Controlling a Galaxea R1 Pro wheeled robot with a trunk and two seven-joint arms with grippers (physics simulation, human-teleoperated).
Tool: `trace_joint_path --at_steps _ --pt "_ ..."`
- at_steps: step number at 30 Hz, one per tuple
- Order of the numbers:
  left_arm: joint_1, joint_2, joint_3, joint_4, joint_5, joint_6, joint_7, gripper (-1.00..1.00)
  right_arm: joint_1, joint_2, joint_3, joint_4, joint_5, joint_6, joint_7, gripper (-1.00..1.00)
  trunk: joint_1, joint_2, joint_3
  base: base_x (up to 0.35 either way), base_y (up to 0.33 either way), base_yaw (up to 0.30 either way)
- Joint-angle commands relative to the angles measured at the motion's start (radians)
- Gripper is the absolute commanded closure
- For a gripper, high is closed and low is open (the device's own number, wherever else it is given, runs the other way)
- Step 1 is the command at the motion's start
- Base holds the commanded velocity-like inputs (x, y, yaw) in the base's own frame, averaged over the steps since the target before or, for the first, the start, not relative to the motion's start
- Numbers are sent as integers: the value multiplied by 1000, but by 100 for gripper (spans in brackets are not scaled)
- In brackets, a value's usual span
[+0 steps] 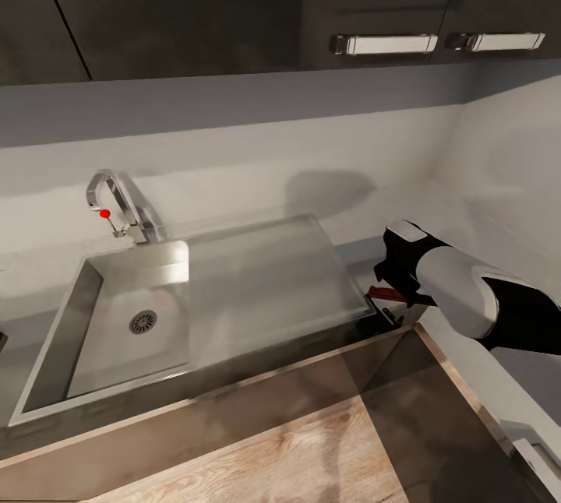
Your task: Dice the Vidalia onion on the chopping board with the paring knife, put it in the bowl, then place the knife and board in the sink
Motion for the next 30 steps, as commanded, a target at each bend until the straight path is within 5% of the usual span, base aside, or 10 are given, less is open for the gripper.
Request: trace_joint_path --at_steps 1,30 --pt "-1 1 -9 -1 2 -2 9 -100 -1 0 -8 -1 8 10 -4 -100 1 -2 -2 0 0 0" --pt "-1 -10 -8 20 2 -2 9 -100 -1 -6 -9 -1 9 10 -4 -100 1 -2 -2 0 0 0"
